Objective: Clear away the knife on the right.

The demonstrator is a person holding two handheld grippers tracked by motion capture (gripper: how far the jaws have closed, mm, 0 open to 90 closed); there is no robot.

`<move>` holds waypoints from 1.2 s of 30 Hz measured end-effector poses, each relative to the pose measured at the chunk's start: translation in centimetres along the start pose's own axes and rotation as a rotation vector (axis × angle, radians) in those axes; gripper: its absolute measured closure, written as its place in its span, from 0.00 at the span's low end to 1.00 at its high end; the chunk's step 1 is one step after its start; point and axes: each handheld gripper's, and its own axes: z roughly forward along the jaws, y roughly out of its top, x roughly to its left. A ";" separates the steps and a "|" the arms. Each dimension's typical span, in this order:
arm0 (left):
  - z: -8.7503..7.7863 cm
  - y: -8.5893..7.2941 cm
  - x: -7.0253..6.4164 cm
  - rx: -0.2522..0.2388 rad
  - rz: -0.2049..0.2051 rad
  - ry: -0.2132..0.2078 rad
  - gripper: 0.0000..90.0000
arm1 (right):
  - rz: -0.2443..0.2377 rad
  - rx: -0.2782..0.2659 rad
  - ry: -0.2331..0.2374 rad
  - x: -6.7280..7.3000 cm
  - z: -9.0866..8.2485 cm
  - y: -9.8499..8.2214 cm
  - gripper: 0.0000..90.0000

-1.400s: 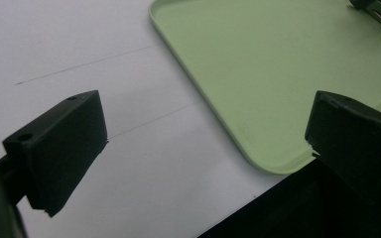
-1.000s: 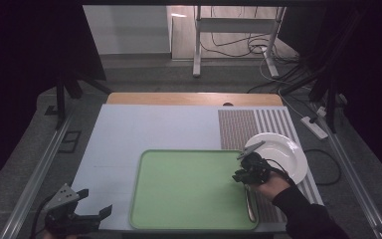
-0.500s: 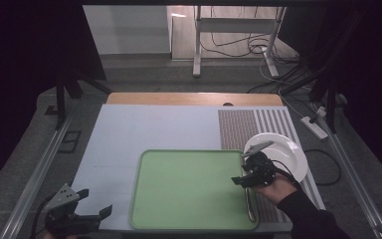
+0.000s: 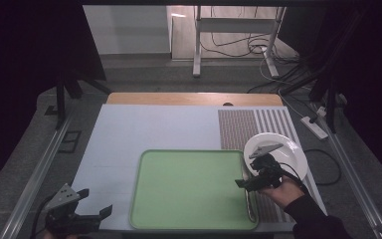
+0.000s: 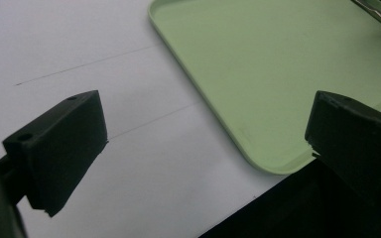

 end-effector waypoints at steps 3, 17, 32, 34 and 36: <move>0.0 0.0 0.0 0.000 0.001 0.001 0.03 | 0.011 -0.015 0.000 -0.1 -0.4 -0.4 0.10; 0.0 0.0 0.0 -0.001 0.001 0.000 0.03 | 0.060 -0.064 -0.036 -0.5 -2.3 -2.7 0.04; 0.0 0.0 0.0 0.001 0.003 0.002 0.03 | 0.106 -0.095 -0.097 -0.6 -4.4 -6.0 0.00; 0.0 0.0 0.0 0.001 0.001 0.002 0.03 | 0.118 -0.103 -0.104 -0.7 -4.8 -6.3 0.00; 0.0 0.0 0.0 0.003 0.002 0.002 0.03 | 0.125 -0.119 -0.106 -0.7 -5.0 -6.4 0.00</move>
